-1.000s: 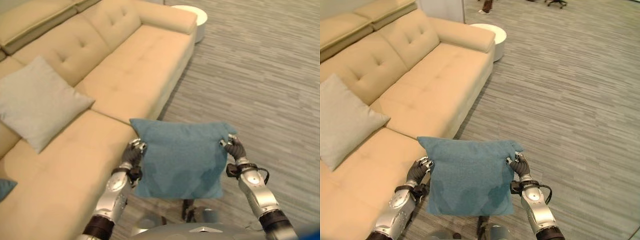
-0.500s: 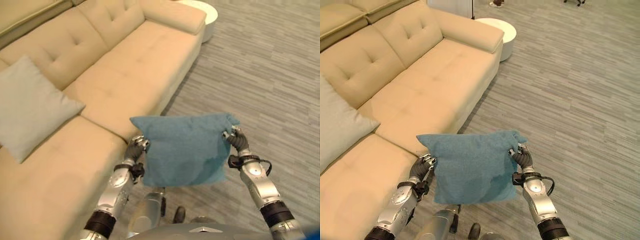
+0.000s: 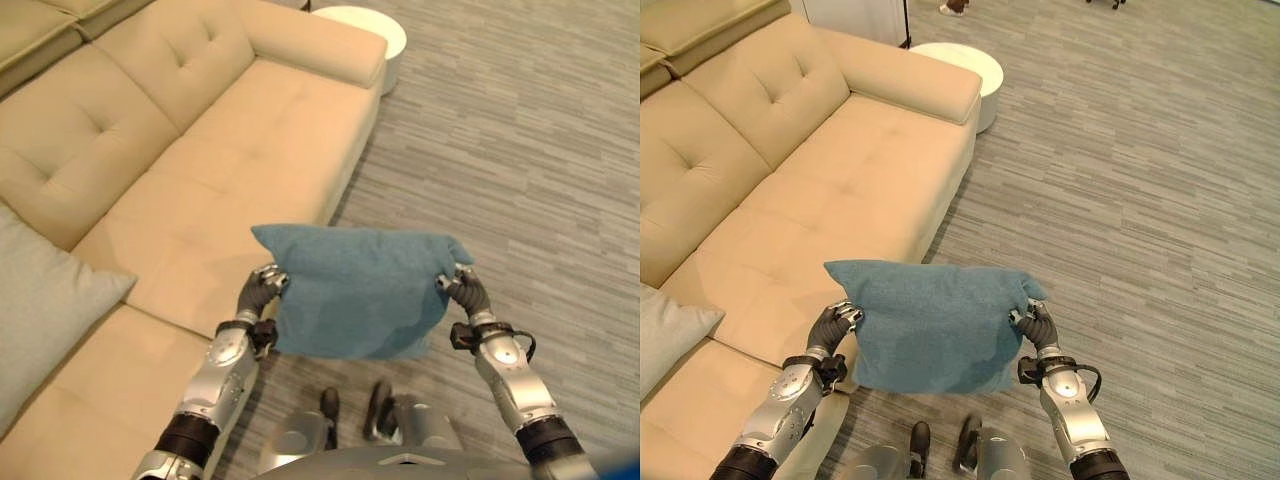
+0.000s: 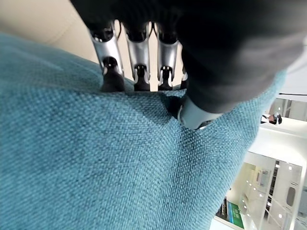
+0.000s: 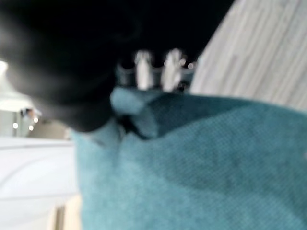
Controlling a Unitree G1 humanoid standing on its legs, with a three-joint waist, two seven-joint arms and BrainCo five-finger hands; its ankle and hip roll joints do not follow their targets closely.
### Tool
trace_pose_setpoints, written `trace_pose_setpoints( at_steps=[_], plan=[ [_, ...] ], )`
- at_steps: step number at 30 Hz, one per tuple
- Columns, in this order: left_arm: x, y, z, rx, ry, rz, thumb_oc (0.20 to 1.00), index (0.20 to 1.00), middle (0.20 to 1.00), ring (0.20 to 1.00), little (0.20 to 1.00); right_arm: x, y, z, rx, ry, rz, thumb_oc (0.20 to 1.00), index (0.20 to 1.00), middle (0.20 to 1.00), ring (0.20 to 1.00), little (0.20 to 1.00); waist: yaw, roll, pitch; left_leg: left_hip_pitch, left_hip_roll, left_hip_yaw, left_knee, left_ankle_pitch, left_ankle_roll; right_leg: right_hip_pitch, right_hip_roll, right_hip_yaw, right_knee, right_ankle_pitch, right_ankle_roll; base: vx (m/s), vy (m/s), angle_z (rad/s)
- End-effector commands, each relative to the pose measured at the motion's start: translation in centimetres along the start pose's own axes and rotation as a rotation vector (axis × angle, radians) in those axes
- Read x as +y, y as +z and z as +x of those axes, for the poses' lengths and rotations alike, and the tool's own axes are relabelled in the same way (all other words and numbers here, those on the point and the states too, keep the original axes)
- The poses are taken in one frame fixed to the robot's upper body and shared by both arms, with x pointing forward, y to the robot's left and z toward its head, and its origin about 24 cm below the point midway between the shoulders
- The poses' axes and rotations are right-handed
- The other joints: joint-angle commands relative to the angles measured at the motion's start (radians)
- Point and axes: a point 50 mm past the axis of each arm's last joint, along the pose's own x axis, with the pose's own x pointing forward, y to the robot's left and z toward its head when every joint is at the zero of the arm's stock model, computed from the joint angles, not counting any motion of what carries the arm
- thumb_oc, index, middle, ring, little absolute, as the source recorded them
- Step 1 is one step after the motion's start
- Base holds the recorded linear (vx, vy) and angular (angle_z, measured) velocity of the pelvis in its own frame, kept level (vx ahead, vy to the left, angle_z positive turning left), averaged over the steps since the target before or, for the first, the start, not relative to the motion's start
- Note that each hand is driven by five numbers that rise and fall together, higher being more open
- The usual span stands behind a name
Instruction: Pick up all the scattered cushions and arrange them neatly on the sofa.
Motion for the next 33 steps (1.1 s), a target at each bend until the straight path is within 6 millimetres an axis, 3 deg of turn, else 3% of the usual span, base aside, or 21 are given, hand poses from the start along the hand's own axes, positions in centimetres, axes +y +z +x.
trace_pose_setpoints(
  at_steps=[1, 4, 6, 7, 9, 11, 12, 14, 15, 18, 21, 23, 26, 30, 31, 33],
  plan=[
    [-1.0, 2.9, -0.1, -0.175, -0.07, -0.026, 0.2, 0.2, 0.2, 0.2, 0.2, -0.3, 4.1, 1.2, -0.2, -0.02, 0.028, 0.2, 0.2, 0.2, 0.2, 0.2, -0.004, -0.027, -0.044, -0.013, -0.002, 0.003, 0.074, -0.159, -0.016, 0.103, 0.051, 0.044, -0.127, 0.064, 0.026, 0.5, -0.004, 0.15],
    [-1.5, 2.4, -0.3, -0.158, -0.088, -0.033, 0.2, 0.2, 0.2, 0.2, 0.2, -0.7, 3.4, 0.8, -0.177, -0.034, 0.029, 0.2, 0.2, 0.2, 0.2, 0.2, -0.009, -0.021, -0.056, 0.013, -0.006, -0.004, 0.096, -0.188, -0.029, 0.136, 0.057, 0.046, -0.139, 0.07, 0.016, 0.39, -0.038, 0.27],
    [-1.7, 1.8, -0.6, -0.138, -0.098, -0.038, 0.2, 0.2, 0.2, 0.2, 0.2, -1.0, 2.9, 0.5, -0.161, -0.036, 0.028, 0.2, 0.2, 0.2, 0.2, 0.2, -0.015, -0.015, -0.071, 0.015, 0.013, -0.013, 0.189, -0.183, -0.064, 0.18, 0.076, 0.04, -0.153, 0.055, -0.005, 0.63, -0.171, 0.37],
    [-1.7, 1.8, -0.6, -0.136, -0.102, -0.035, 0.2, 0.2, 0.2, 0.2, 0.2, -1.1, 2.9, 0.4, -0.163, -0.037, 0.026, 0.2, 0.2, 0.2, 0.2, 0.2, -0.017, -0.015, -0.071, -0.001, 0.03, -0.005, 0.259, -0.165, -0.084, 0.199, 0.085, 0.041, -0.157, 0.042, -0.018, 0.37, -0.193, 0.27],
    [-2.1, 2.1, -0.5, -0.144, -0.122, -0.025, 0.2, 0.2, 0.2, 0.2, 0.2, -1.3, 3.1, 0.4, -0.175, -0.038, 0.036, 0.2, 0.2, 0.2, 0.2, 0.2, -0.021, -0.005, -0.052, -0.128, 0.089, -0.01, 0.54, -0.098, -0.118, 0.225, 0.125, 0.039, -0.16, 0.019, -0.066, 0.24, -0.197, 0.47],
    [-2.2, 2.4, -0.5, -0.156, -0.126, -0.025, 0.2, 0.2, 0.2, 0.2, 0.2, -1.4, 3.5, 0.6, -0.19, -0.045, 0.041, 0.2, 0.2, 0.2, 0.2, 0.2, -0.013, 0.002, -0.036, -0.206, 0.111, -0.037, 0.681, -0.087, -0.11, 0.243, 0.156, 0.038, -0.167, -0.001, -0.092, 0.19, -0.139, 0.31],
    [-2.5, 2.7, -0.4, -0.166, -0.132, -0.023, 0.2, 0.2, 0.2, 0.2, 0.2, -1.6, 3.7, 0.6, -0.192, -0.053, 0.043, 0.2, 0.2, 0.2, 0.2, 0.2, -0.015, -0.008, -0.029, -0.23, 0.107, -0.042, 0.672, -0.115, -0.096, 0.251, 0.151, 0.034, -0.168, -0.009, -0.093, 0.21, -0.092, 0.02],
    [-3.2, 2.9, -0.1, -0.17, -0.156, -0.03, 0.2, 0.2, 0.2, 0.2, 0.2, -1.9, 3.8, 0.7, -0.199, -0.066, 0.044, 0.2, 0.2, 0.2, 0.2, 0.2, -0.024, -0.03, -0.035, -0.237, 0.087, -0.03, 0.526, -0.203, -0.065, 0.264, 0.129, 0.013, -0.185, -0.011, -0.083, 0.2, -0.031, 0.14],
    [-3.6, 2.9, 0.0, -0.17, -0.169, -0.026, 0.2, 0.2, 0.2, 0.2, 0.2, -2.2, 3.8, 0.6, -0.202, -0.078, 0.039, 0.2, 0.2, 0.2, 0.2, 0.2, -0.032, -0.044, -0.037, -0.235, 0.064, -0.031, 0.401, -0.187, -0.065, 0.272, 0.11, 0.004, -0.195, -0.01, -0.079, 0.17, 0.018, 0.36],
    [-4.6, 3.6, 0.3, -0.195, -0.209, -0.015, 0.2, 0.2, 0.2, 0.2, 0.2, -2.7, 3.9, 0.9, -0.201, -0.106, 0.017, 0.2, 0.2, 0.2, 0.2, 0.2, -0.056, -0.047, -0.05, -0.219, 0.03, -0.075, -0.061, 0.003, -0.102, 0.27, 0.103, -0.041, -0.19, -0.016, -0.086, 0.18, 0.093, 0.43],
    [-4.8, 3.6, 0.4, -0.193, -0.218, -0.008, 0.2, 0.2, 0.2, 0.2, 0.2, -2.6, 3.9, 1.1, -0.195, -0.107, 0.019, 0.2, 0.2, 0.2, 0.2, 0.2, -0.059, -0.054, -0.05, -0.229, 0.037, -0.089, -0.103, 0.028, -0.113, 0.282, 0.106, -0.04, -0.174, -0.033, -0.09, 0.3, 0.162, 0.31],
    [-4.8, 3.1, 0.2, -0.175, -0.226, -0.003, 0.2, 0.2, 0.2, 0.2, 0.2, -2.2, 3.5, 0.9, -0.181, -0.084, 0.019, 0.2, 0.2, 0.2, 0.2, 0.2, -0.054, -0.05, -0.062, -0.199, 0.043, -0.109, -0.094, 0.048, -0.103, 0.305, 0.108, -0.024, -0.155, -0.055, -0.082, 0.41, 0.258, -0.33],
    [-4.7, 2.9, 0.0, -0.161, -0.235, 0.007, 0.2, 0.2, 0.2, 0.2, 0.2, -1.6, 2.9, 0.7, -0.159, -0.059, 0.014, 0.2, 0.2, 0.2, 0.2, 0.2, -0.042, -0.063, -0.074, -0.194, 0.025, -0.104, -0.01, 0.02, -0.079, 0.306, 0.071, -0.008, -0.049, -0.076, -0.061, 0.36, 0.261, -0.54],
    [-4.1, 3.3, 0.1, -0.17, -0.232, 0.041, 0.2, 0.2, 0.2, 0.2, 0.2, -0.4, 3.2, 1.0, -0.171, -0.017, 0.004, 0.2, 0.2, 0.2, 0.2, 0.2, -0.041, -0.063, -0.047, -0.139, 0.01, -0.068, 0.044, -0.051, -0.022, 0.164, -0.037, -0.037, 0.329, -0.005, -0.006, 0.24, 0.291, -0.35],
    [-4.0, 3.4, 0.1, -0.173, -0.225, 0.038, 0.2, 0.2, 0.2, 0.2, 0.2, -0.1, 3.3, 1.1, -0.17, -0.008, 0.009, 0.2, 0.2, 0.2, 0.2, 0.2, -0.038, -0.061, -0.043, -0.121, 0.009, -0.061, 0.043, -0.061, -0.013, 0.138, -0.049, -0.035, 0.354, -0.013, -0.008, 0.22, 0.249, -0.35],
    [-3.7, 3.3, 0.0, -0.171, -0.214, 0.036, 0.2, 0.2, 0.2, 0.2, 0.2, 0.0, 3.2, 1.2, -0.163, -0.006, 0.013, 0.2, 0.2, 0.2, 0.2, 0.2, -0.029, -0.054, -0.038, -0.106, 0.0, -0.061, 0.05, -0.067, -0.005, 0.141, -0.041, -0.025, 0.284, -0.022, -0.015, 0.21, 0.183, -0.25]
  ],
)
